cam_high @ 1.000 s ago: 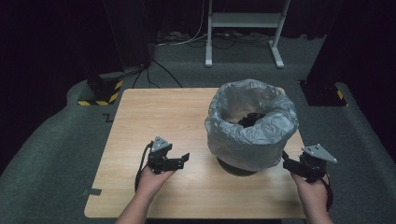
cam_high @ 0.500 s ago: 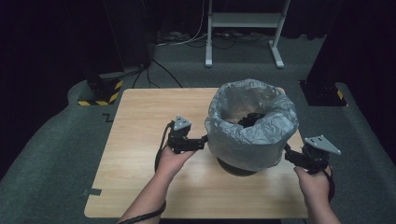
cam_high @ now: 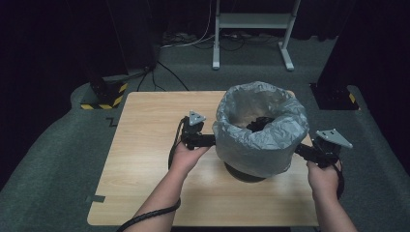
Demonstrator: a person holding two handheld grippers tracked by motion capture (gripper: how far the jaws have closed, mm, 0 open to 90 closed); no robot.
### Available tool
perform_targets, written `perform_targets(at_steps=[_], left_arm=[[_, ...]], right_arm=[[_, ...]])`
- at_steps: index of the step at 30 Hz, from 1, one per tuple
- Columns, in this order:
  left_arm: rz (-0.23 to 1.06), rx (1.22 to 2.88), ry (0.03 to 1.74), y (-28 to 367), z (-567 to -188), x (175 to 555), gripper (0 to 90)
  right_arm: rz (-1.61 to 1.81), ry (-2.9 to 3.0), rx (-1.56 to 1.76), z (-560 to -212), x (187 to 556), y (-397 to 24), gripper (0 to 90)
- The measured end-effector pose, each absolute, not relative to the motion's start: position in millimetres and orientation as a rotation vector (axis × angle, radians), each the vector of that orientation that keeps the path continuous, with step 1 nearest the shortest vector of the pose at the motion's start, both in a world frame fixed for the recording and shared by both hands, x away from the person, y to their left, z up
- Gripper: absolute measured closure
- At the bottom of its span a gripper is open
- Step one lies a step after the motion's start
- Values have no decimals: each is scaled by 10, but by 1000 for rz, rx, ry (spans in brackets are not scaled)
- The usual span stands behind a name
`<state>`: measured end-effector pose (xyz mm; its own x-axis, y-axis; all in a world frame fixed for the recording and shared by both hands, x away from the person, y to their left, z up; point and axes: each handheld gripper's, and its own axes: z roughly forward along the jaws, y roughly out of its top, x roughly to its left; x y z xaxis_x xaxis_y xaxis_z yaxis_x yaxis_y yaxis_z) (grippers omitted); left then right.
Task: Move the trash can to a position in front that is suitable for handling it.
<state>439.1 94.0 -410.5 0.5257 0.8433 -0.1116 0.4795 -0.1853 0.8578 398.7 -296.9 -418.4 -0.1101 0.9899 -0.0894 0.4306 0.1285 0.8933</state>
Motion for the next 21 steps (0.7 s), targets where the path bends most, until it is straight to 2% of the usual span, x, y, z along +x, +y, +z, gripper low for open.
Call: perform_targets(at_steps=[10,21], left_arm=[[476,1824,1094,919,-4130,4381,152],[460,1805,1095,961,-4130,4349,174]], right_arm=[[974,1665,1378,-4198,4118,-2934,128],[1059,1680,1363,-4226,4085,-2875,229]])
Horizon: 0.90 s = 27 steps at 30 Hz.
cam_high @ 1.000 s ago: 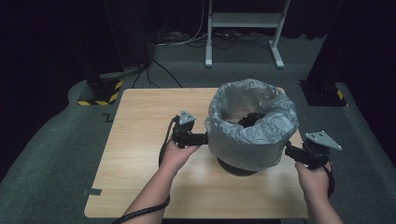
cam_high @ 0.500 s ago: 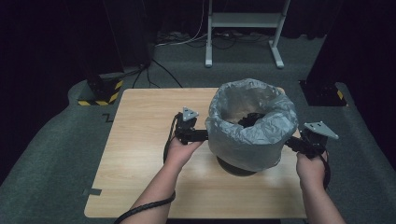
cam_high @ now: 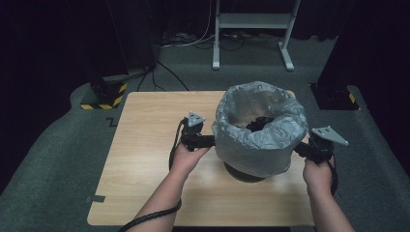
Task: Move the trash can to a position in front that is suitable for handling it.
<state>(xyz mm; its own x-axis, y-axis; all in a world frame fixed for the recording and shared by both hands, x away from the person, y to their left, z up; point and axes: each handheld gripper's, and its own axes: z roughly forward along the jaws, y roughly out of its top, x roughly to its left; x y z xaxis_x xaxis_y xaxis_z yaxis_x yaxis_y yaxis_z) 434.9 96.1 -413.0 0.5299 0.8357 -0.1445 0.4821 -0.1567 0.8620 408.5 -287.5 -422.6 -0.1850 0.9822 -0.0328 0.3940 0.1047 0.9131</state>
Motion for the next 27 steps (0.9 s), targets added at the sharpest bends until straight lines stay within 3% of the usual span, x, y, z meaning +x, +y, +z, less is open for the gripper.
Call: perform_targets(at_steps=[14,27], left_arm=[[473,1772,1134,1284,-4132,4228,208],[491,1726,1181,1764,-4138,4081,209]], right_arm=[[1100,1715,1326,-4232,4024,-2538,300],[1142,1756,1283,-4255,4022,-2059,312]])
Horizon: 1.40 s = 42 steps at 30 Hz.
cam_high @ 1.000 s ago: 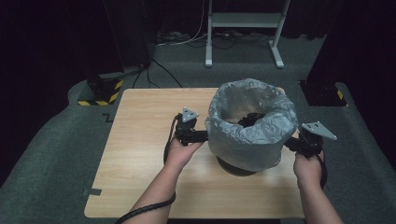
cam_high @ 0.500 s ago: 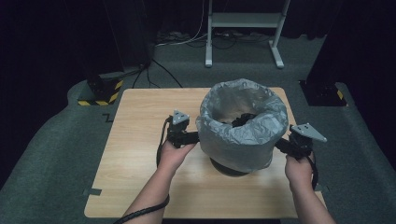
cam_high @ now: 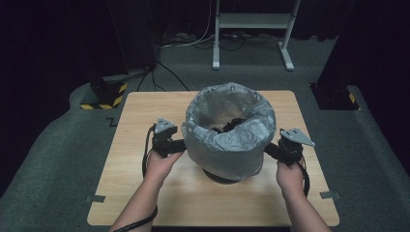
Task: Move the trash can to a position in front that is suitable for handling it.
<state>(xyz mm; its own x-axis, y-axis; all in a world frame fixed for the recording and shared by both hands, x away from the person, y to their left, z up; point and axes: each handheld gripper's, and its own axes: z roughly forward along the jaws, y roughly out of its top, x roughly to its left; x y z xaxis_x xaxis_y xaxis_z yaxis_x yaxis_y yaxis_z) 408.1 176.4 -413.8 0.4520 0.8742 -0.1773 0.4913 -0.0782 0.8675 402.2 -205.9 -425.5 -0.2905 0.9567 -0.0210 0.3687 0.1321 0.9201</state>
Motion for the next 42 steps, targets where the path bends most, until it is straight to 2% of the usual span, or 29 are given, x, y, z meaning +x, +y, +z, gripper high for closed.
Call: perform_targets(at_steps=[8,11,26,27,29,32,42], left_arm=[[492,1705,1197,1856,-4147,4062,223],[475,1688,1204,1829,-4156,4074,256],[471,1728,1208,1405,-4121,4277,307],[467,1723,1211,1396,-4126,4288,304],[475,1715,1224,1399,-4132,4283,254],[491,1714,1230,1446,-4147,4229,203],[543,1622,1207,1821,-4182,3881,169]], right_arm=[[1140,1754,1269,-4261,4037,-1926,312],[1143,1762,1268,-4263,4034,-1957,286],[1107,1708,1336,-4237,4142,-2295,287],[1104,1703,1342,-4238,4151,-2309,277],[1093,1694,1340,-4234,4143,-2360,189],[1123,1683,1337,-4218,4100,-2430,189],[1240,1671,1301,-4164,3838,-2502,144]])
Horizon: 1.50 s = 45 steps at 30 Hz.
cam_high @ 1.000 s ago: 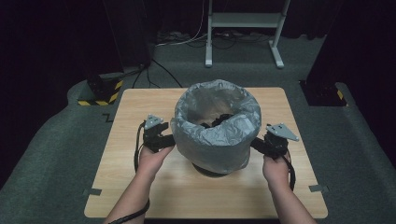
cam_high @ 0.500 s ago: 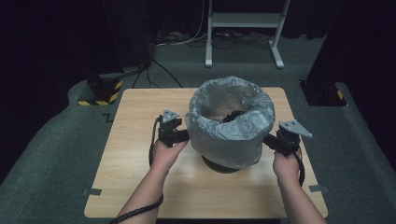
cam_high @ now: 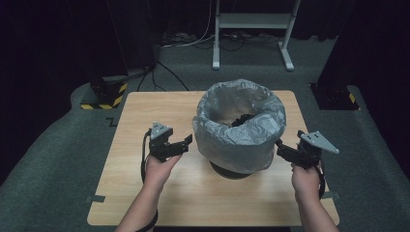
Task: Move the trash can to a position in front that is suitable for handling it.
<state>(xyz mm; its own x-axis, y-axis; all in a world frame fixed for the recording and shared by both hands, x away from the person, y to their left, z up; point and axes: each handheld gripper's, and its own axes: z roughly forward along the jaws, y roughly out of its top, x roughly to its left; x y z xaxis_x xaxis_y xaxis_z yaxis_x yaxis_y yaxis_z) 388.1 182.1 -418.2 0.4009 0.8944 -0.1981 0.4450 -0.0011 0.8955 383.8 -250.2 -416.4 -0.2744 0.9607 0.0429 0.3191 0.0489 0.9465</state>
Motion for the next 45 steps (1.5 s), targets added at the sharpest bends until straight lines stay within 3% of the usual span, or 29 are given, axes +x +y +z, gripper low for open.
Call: perform_targets(at_steps=[11,26,45], left_arm=[[601,1646,1135,1871,-4215,3677,152],[723,1550,1005,1909,-3869,3489,152],[707,1391,840,1769,-3562,3207,144]], right_arm=[[1289,1615,1298,-4134,3621,-2599,143],[1328,1491,1060,-3773,3334,-2550,145],[1426,1412,930,-3511,3142,-2429,145]])
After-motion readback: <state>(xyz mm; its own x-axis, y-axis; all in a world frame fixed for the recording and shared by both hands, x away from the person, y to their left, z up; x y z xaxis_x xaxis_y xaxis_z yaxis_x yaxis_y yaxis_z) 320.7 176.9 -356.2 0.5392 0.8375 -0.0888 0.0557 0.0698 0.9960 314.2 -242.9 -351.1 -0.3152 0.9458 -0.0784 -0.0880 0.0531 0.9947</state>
